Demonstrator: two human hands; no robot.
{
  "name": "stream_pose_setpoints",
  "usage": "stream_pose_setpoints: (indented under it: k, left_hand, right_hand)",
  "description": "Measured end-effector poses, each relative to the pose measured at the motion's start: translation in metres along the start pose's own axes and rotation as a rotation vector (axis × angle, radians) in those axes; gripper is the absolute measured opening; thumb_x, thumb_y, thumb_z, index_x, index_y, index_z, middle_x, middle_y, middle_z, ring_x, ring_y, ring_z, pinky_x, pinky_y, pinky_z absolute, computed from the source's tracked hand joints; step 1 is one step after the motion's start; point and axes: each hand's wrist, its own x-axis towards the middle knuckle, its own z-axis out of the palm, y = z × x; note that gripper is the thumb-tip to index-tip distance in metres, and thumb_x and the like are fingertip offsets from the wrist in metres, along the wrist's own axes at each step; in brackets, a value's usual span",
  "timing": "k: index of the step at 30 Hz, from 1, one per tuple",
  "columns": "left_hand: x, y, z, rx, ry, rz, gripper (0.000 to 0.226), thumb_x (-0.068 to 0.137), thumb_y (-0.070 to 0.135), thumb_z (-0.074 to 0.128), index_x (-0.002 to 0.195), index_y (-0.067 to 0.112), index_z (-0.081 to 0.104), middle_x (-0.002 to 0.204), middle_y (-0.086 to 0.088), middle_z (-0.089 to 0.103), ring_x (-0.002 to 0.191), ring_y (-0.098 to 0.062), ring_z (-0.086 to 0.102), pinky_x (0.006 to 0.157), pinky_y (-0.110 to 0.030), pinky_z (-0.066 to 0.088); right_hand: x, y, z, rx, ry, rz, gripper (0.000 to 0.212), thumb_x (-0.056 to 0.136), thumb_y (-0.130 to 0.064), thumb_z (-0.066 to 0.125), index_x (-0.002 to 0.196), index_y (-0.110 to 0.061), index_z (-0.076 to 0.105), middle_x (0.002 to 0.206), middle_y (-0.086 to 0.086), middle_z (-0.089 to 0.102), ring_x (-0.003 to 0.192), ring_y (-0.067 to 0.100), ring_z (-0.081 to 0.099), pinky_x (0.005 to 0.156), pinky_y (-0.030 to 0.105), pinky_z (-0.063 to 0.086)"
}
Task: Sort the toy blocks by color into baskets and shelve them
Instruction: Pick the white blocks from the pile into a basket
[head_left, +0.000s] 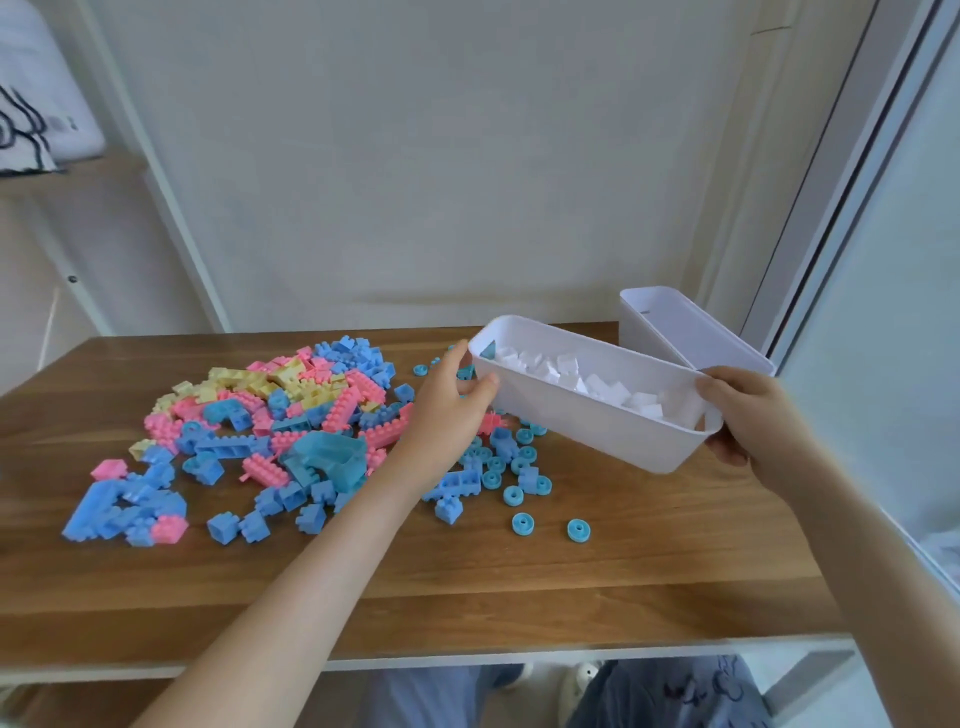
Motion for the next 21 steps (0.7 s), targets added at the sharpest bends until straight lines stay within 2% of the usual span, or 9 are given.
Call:
stream_pose_setpoints:
  k: [2, 4, 8, 10, 12, 15, 17, 19, 21]
  left_hand:
    - [-0.002, 0.003, -0.002, 0.045, 0.029, 0.030, 0.052, 0.098, 0.030, 0.048, 0.146, 0.024, 0.030, 0.137, 0.003, 0.049, 0.105, 0.000, 0.052, 0.062, -0.009, 0.039]
    - [-0.005, 0.003, 0.000, 0.056, 0.005, 0.072, 0.042, 0.098, 0.033, 0.048, 0.139, 0.025, 0.041, 0.137, 0.007, 0.046, 0.102, 0.006, 0.049, 0.066, -0.008, 0.038]
    - [-0.010, 0.001, 0.010, -0.023, -0.065, 0.105, 0.029, 0.098, 0.035, 0.047, 0.125, 0.028, 0.054, 0.125, 0.016, 0.050, 0.100, 0.017, 0.047, 0.071, 0.000, 0.042]
    - [-0.008, -0.001, 0.017, -0.006, -0.134, 0.085, 0.027, 0.098, 0.035, 0.047, 0.123, 0.031, 0.056, 0.122, 0.019, 0.053, 0.106, 0.012, 0.049, 0.086, -0.009, 0.044]
    - [-0.006, 0.000, 0.028, 0.006, -0.210, 0.057, 0.030, 0.097, 0.040, 0.046, 0.126, 0.033, 0.053, 0.127, 0.018, 0.053, 0.118, 0.002, 0.049, 0.096, -0.022, 0.043]
    - [-0.010, 0.020, 0.050, -0.273, -0.314, -0.048, 0.054, 0.095, 0.050, 0.041, 0.143, 0.026, 0.034, 0.142, 0.006, 0.042, 0.129, -0.012, 0.045, 0.107, -0.035, 0.040]
    - [-0.011, 0.035, 0.064, -0.422, -0.363, -0.126, 0.056, 0.099, 0.045, 0.037, 0.148, 0.021, 0.025, 0.140, 0.003, 0.041, 0.133, -0.018, 0.042, 0.111, -0.040, 0.036]
    - [-0.007, 0.043, 0.077, -0.393, -0.417, -0.139, 0.055, 0.101, 0.042, 0.037, 0.149, 0.019, 0.024, 0.136, 0.007, 0.041, 0.135, -0.017, 0.038, 0.114, -0.040, 0.031]
    - [-0.004, 0.042, 0.088, -0.285, -0.438, -0.120, 0.057, 0.098, 0.043, 0.043, 0.148, 0.020, 0.027, 0.145, 0.004, 0.040, 0.134, -0.014, 0.037, 0.114, -0.042, 0.030]
  right_hand:
    - [0.000, -0.003, 0.007, 0.022, 0.024, -0.016, 0.028, 0.086, -0.003, 0.039, 0.088, -0.007, 0.066, 0.055, 0.014, 0.052, 0.034, 0.018, 0.039, 0.035, 0.022, 0.029]
    - [0.000, -0.006, 0.014, 0.059, 0.079, -0.018, 0.033, 0.083, -0.001, 0.036, 0.097, -0.008, 0.065, 0.061, 0.018, 0.058, 0.038, 0.021, 0.045, 0.036, 0.025, 0.034]
    - [-0.003, -0.013, 0.027, 0.250, 0.140, 0.057, 0.034, 0.084, -0.003, 0.039, 0.108, -0.014, 0.060, 0.075, 0.019, 0.066, 0.055, 0.025, 0.063, 0.055, 0.035, 0.054]
    - [-0.002, -0.013, 0.032, 0.316, 0.150, 0.094, 0.035, 0.085, -0.003, 0.041, 0.113, -0.015, 0.058, 0.080, 0.017, 0.068, 0.061, 0.024, 0.068, 0.062, 0.036, 0.059]
    - [-0.001, -0.010, 0.033, 0.345, 0.173, 0.101, 0.041, 0.085, -0.004, 0.041, 0.122, -0.014, 0.056, 0.091, 0.013, 0.068, 0.068, 0.023, 0.070, 0.061, 0.035, 0.060]
    - [-0.002, 0.000, 0.035, 0.345, 0.229, 0.081, 0.053, 0.085, -0.007, 0.042, 0.135, -0.025, 0.048, 0.118, 0.004, 0.059, 0.079, 0.026, 0.071, 0.064, 0.038, 0.060]
    - [-0.006, 0.006, 0.038, 0.322, 0.247, 0.085, 0.057, 0.084, -0.011, 0.043, 0.136, -0.034, 0.045, 0.124, 0.001, 0.056, 0.084, 0.025, 0.070, 0.071, 0.041, 0.059]
    - [-0.008, 0.012, 0.040, 0.312, 0.256, 0.102, 0.059, 0.085, -0.012, 0.044, 0.138, -0.037, 0.041, 0.127, 0.001, 0.056, 0.087, 0.025, 0.070, 0.075, 0.041, 0.059]
    - [-0.010, 0.014, 0.040, 0.337, 0.262, 0.120, 0.059, 0.088, -0.010, 0.043, 0.140, -0.036, 0.038, 0.124, 0.000, 0.057, 0.085, 0.024, 0.071, 0.077, 0.040, 0.059]
